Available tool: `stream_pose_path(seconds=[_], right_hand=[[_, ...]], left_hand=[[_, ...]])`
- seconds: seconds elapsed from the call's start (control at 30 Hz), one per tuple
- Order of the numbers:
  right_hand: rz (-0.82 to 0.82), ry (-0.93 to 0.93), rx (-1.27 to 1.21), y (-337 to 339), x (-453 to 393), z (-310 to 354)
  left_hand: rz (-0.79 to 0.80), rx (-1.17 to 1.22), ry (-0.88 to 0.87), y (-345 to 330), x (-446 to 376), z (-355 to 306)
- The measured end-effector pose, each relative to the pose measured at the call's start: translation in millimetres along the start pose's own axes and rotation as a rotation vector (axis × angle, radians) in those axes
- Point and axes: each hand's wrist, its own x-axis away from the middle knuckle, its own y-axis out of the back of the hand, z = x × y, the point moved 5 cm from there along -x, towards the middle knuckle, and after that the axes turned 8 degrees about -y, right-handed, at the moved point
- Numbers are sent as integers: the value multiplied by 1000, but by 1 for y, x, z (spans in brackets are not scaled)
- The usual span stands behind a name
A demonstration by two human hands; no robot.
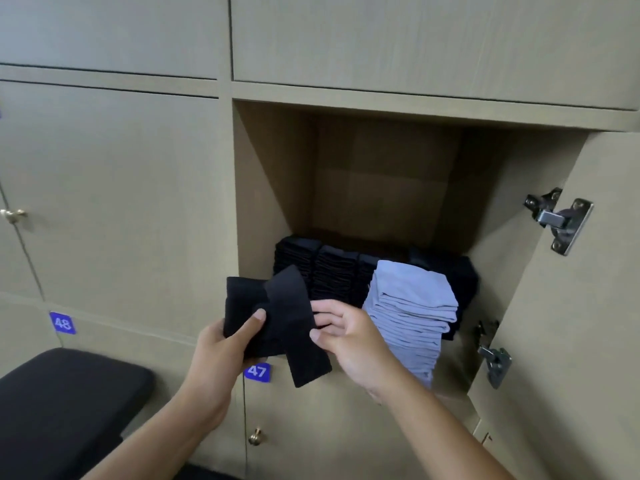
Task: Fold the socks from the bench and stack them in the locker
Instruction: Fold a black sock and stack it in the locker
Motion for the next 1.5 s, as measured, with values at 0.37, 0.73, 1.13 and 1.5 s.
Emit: stream_pose_path(seconds=[0.37, 0.73, 1.13, 1.5], right_hand=[[-193, 85, 63, -4, -21, -3], [-580, 346, 149, 19, -3, 27], [-612, 555, 354, 7, 10, 36], [-275, 593, 512, -23, 10, 31]], left_hand=[[-48, 25, 34, 5, -21, 11], [-118, 3, 79, 31, -28, 5], [146, -8, 174, 13, -6, 15], [248, 128, 73, 5, -2, 4]])
